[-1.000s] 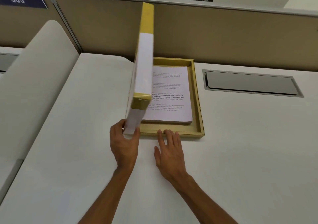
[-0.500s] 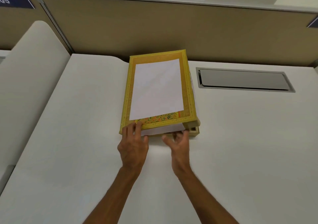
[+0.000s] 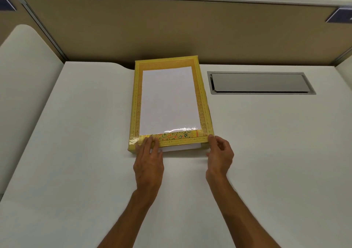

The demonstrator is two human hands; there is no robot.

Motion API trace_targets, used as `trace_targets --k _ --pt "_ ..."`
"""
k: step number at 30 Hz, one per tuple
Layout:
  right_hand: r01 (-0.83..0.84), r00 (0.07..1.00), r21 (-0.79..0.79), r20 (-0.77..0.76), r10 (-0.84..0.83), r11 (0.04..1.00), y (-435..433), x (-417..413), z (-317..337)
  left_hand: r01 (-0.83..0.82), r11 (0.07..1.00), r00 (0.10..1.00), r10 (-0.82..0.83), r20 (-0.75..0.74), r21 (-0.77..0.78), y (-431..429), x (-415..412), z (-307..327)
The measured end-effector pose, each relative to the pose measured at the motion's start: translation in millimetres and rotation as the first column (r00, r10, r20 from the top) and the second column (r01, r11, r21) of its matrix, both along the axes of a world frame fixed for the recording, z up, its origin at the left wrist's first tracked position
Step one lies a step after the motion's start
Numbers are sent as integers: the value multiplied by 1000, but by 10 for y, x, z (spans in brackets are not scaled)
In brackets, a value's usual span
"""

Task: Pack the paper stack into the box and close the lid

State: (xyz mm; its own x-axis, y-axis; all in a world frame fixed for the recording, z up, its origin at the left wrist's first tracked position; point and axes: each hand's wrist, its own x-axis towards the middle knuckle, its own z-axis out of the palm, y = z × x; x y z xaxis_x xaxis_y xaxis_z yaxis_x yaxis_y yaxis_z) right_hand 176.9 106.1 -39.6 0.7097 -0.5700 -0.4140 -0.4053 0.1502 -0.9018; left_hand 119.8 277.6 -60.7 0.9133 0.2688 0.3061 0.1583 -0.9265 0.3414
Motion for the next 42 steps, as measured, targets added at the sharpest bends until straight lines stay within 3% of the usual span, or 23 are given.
trace_targets --k 5,13,17,19,21,25,27,35,42 --pt "-46 999 -198 -35 39 979 -22 54 -115 17 1000 999 -17 42 -4 3 1 -32" --pt "-271 961 -309 -142 237 912 -154 67 -232 -48 992 995 37 -95 -115 -23 29 -22" --pt "-315 948 -392 -93 303 864 -181 119 -184 2 991 999 -7 -42 -132 131 213 32" --pt "-380 908 -493 -34 418 783 -170 231 -152 19 992 997 -28 -68 -125 257 377 45" --pt "-474 817 -625 -51 574 620 -156 436 -128 25 992 989 -43 -144 -124 399 584 50" --pt "-654 555 -729 -283 782 200 -111 996 -42 52 989 953 -90 -289 -135 687 1077 113" --pt "-678 484 -731 -360 798 82 -77 1292 2 82 987 941 -123 -315 -142 805 1309 155" --pt "-733 320 -657 -564 762 -178 89 2276 89 124 977 870 -191 -455 -174 1086 2099 229" --pt "-702 326 -670 -604 727 -241 144 2515 117 78 985 841 -147 -521 -151 1160 2351 230"
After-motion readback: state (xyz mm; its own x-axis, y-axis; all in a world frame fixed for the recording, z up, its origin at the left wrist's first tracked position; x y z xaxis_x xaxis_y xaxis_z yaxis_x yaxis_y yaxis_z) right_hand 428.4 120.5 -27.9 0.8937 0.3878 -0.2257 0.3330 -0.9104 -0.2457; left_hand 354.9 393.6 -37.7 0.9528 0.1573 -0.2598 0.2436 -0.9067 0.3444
